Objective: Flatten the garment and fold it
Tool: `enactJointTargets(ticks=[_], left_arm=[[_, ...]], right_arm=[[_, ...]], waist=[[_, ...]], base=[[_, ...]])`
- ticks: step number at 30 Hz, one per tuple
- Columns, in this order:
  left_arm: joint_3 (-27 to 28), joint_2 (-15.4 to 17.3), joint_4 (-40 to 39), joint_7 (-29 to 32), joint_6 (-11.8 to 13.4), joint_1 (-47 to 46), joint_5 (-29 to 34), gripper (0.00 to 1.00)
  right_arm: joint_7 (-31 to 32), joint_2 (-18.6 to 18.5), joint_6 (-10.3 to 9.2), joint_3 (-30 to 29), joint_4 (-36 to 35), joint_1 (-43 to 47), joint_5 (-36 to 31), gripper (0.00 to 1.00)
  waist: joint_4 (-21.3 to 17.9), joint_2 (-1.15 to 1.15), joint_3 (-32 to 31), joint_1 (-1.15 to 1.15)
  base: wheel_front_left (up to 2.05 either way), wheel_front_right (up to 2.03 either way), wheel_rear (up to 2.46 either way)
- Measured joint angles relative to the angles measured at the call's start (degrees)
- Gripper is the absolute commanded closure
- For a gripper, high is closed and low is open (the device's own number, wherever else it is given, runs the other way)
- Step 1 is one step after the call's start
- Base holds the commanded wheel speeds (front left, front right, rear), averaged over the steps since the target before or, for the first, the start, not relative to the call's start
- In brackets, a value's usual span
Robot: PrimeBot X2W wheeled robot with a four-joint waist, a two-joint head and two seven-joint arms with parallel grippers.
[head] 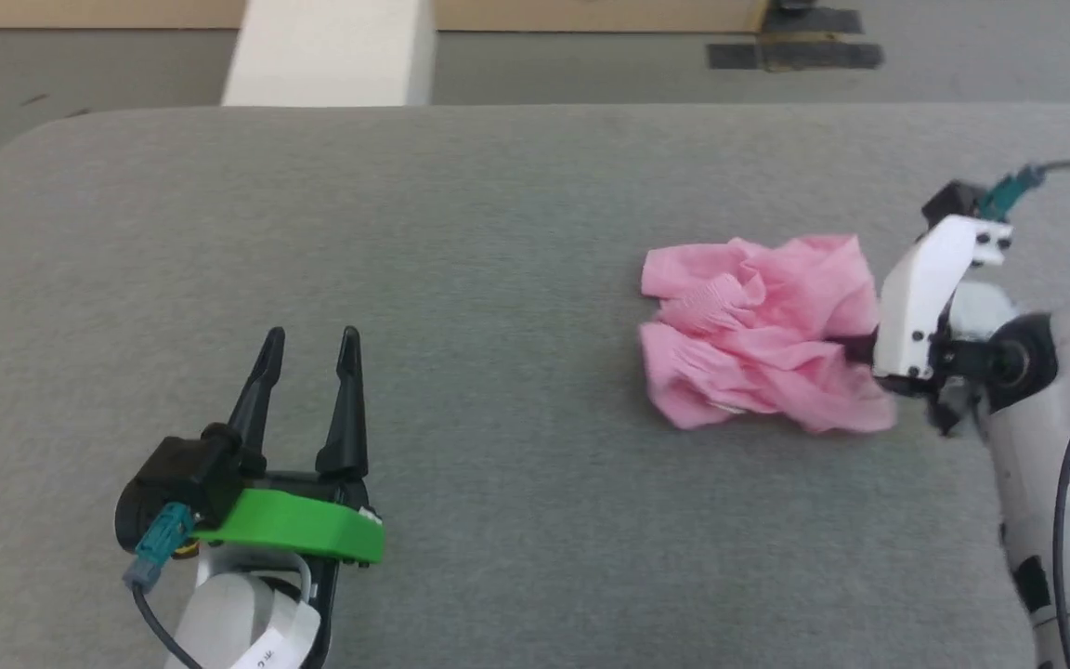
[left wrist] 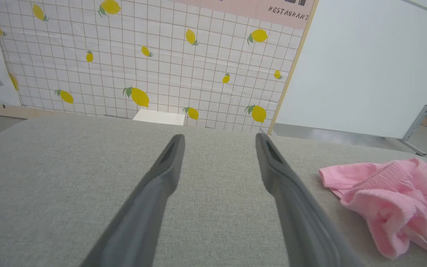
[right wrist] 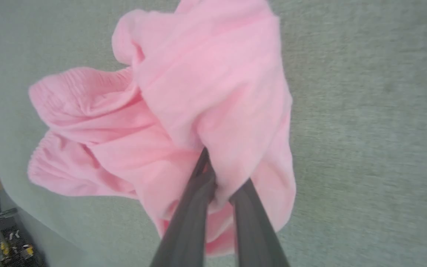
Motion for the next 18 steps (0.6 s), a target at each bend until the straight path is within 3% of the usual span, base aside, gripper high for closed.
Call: enactJointTargets(ticks=[6, 11, 18], left_arm=[[0.12, 0.03, -1.29, -0.01, 0.0, -2.05, 1.82, 0.0], [-0.54, 1.4, -2.76, -0.01, 0.0, -4.65, 3.14, 0.0], [-1.08, 6.14, -4.5, 0.01, 0.0, -7.37, 4.81, 0.0]], right_arm=[[3.45, -5.22, 0.0, 4.93, -10.14, 1.01, -8.72, 1.0], [4.07, -8.28, 0.0, 6.33, -14.35, 1.78, -12.84, 1.0], [-3.38, -9.48, 0.0, 6.22, -13.02, -0.31, -22.03, 1.0]], waist=[[-5.29, 0.0, 1.42, 0.0], [-9.77, 0.0, 3.56, 0.0], [-16.26, 0.0, 8.09, 0.0]], base=[[0.0, 0.0, 0.0], [0.0, 0.0, 0.0], [0.0, 0.0, 0.0]])
